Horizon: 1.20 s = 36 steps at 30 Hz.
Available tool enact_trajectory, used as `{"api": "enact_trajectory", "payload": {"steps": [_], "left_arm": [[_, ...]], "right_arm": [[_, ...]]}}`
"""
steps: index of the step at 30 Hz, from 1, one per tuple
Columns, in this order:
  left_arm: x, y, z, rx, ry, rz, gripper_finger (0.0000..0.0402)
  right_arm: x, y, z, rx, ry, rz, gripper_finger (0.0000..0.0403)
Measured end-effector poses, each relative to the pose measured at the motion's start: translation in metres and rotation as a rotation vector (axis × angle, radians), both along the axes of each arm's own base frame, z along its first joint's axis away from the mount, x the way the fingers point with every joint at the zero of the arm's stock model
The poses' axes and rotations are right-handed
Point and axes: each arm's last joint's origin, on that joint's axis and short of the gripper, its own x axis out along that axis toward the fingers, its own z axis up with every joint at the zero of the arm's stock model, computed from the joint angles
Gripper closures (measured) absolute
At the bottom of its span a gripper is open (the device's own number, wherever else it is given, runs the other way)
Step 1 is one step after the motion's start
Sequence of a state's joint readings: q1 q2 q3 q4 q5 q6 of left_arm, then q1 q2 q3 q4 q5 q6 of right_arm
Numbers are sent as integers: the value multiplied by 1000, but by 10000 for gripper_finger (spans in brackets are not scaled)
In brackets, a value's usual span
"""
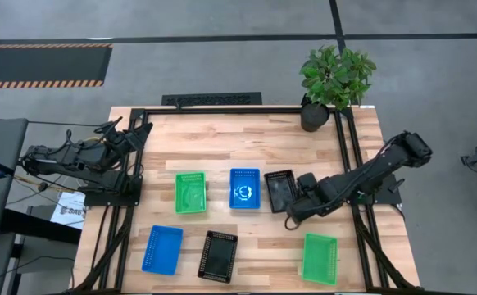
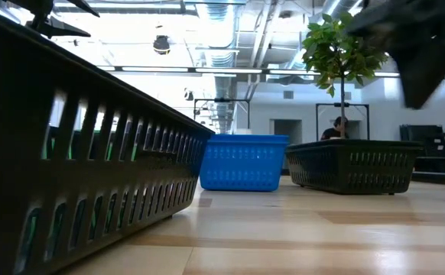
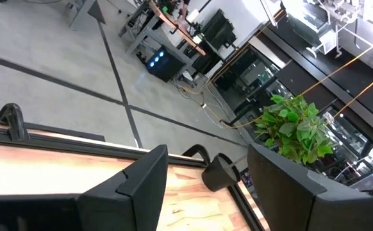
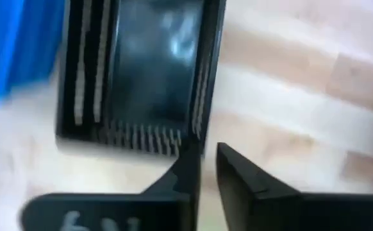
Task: Stack baskets by color
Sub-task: Stack the right green bin on top of the green bin
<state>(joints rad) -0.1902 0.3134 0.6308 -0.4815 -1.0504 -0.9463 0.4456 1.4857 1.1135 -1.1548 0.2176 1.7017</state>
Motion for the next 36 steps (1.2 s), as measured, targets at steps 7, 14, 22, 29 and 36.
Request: {"api": "enact_trajectory", "payload": {"steps": [7, 14, 22, 29, 36], "left_arm": [[0, 0, 0, -4, 2, -23, 198], [1, -1, -1, -3, 16, -44, 198], [0, -1, -4, 4, 56, -44, 198], [0, -1, -4, 4, 55, -43, 198], [0, -1, -4, 4, 54, -43, 198]], "right_arm": [[-18, 37, 5, 287, 83, 92, 221], [-58, 87, 5, 390, 161, -113, 163], [-68, 115, -18, 395, 300, -115, 178], [-57, 135, -47, 391, 314, -107, 190], [-44, 153, -77, 436, 303, -101, 214]]}}
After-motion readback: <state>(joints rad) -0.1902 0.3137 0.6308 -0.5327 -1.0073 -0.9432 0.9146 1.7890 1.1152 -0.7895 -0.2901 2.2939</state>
